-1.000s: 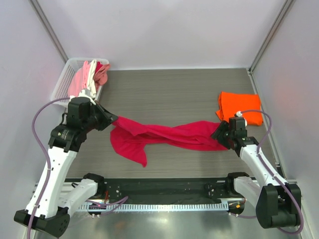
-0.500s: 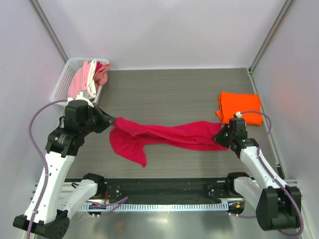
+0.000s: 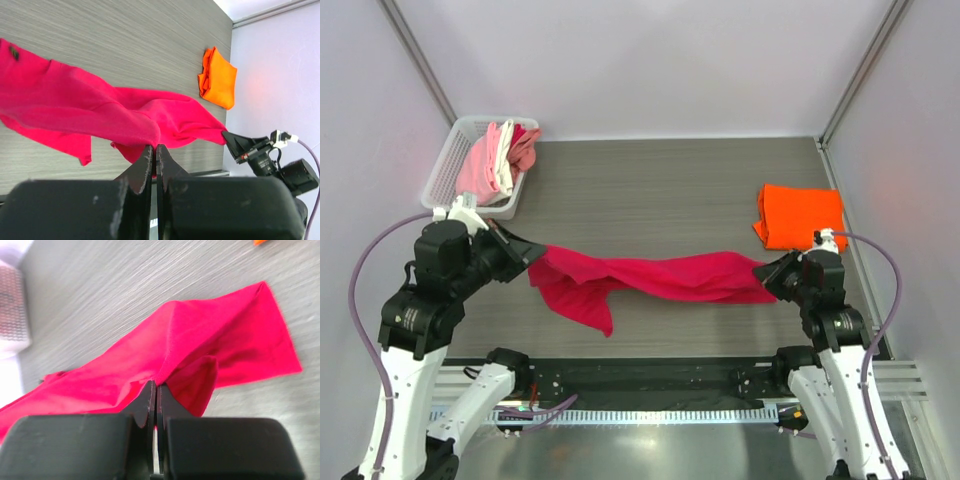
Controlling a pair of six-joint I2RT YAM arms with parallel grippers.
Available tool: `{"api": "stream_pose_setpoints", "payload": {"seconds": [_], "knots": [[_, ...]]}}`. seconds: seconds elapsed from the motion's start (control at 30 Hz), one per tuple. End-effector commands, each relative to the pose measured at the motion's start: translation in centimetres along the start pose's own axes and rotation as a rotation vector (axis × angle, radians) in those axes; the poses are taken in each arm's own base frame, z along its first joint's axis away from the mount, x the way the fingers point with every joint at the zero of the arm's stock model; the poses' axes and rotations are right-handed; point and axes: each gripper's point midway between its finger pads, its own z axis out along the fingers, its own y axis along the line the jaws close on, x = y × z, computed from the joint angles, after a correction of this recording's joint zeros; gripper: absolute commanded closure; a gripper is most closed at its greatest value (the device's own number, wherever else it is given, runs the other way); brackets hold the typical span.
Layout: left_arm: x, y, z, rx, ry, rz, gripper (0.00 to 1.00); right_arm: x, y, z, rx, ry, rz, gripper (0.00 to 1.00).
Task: Fold and stack the t-shirts
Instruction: Flatten the tshirt out
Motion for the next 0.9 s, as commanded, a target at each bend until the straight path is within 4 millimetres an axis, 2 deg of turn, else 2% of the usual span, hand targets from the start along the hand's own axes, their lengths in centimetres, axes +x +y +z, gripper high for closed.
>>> {"api": "stream_pose_setpoints", "payload": {"seconds": [0.0,0.13,0.17,0.23,0.27,0.43,0.57,0.6,0.63,0.7,0.73,0.77,0.83,0.87], "knots": [[-0.7,-0.9,-1.9,0.027,-0.042,0.001,1.0,1.8,0.5,-2.4,-0.028,0.057,0.075,0.99],[-1.0,-0.2,-2.1,-0.001,-0.067,-0.002,1.0,3.0,-0.9,-3.3,0.01,0.05,0.133,0.98],[-1.0,0.5,-1.6,-0.029,-0.074,-0.007,1.0,3.1,-1.1,-3.3,0.013,0.046,0.139,0.95],[-0.8,1.1,-1.1,-0.044,-0.079,-0.009,1.0,3.2,-2.1,-2.5,0.053,0.036,0.149,0.93],[-0.5,2.1,-0.3,-0.073,-0.074,-0.014,1.0,3.1,-2.2,-2.2,0.06,0.035,0.147,0.93],[-1.0,4.4,2.1,-0.165,-0.103,-0.006,1.0,3.7,-3.3,1.9,0.117,0.107,0.156,0.94],[-1.5,6.2,5.2,-0.268,-0.083,0.027,1.0,4.2,-4.5,4.9,0.172,0.146,0.157,0.92],[-1.7,6.3,5.7,-0.28,-0.081,0.031,1.0,3.4,-4.0,5.6,0.153,0.12,0.151,0.91],[-2.2,6.2,6.2,-0.285,-0.089,0.043,1.0,3.1,-4.2,6.1,0.165,0.117,0.143,0.9],[-2.6,6.5,7.6,-0.316,-0.079,0.046,1.0,1.4,-4.3,7.4,0.209,0.08,0.127,0.86],[-3.3,6.5,8.0,-0.33,-0.1,0.047,1.0,0.7,-4.1,7.8,0.215,0.073,0.106,0.81],[-3.6,6.7,8.3,-0.342,-0.112,0.042,1.0,0.2,-4.0,8.8,0.233,0.088,0.096,0.69],[-4.7,7.1,9.4,-0.372,-0.165,0.02,1.0,-0.7,-3.4,10.0,0.223,0.092,0.058,0.57],[-4.8,7.7,9.9,-0.39,-0.176,0.015,1.0,-1.5,-2.7,10.7,0.212,0.09,0.047,0.46]]}}
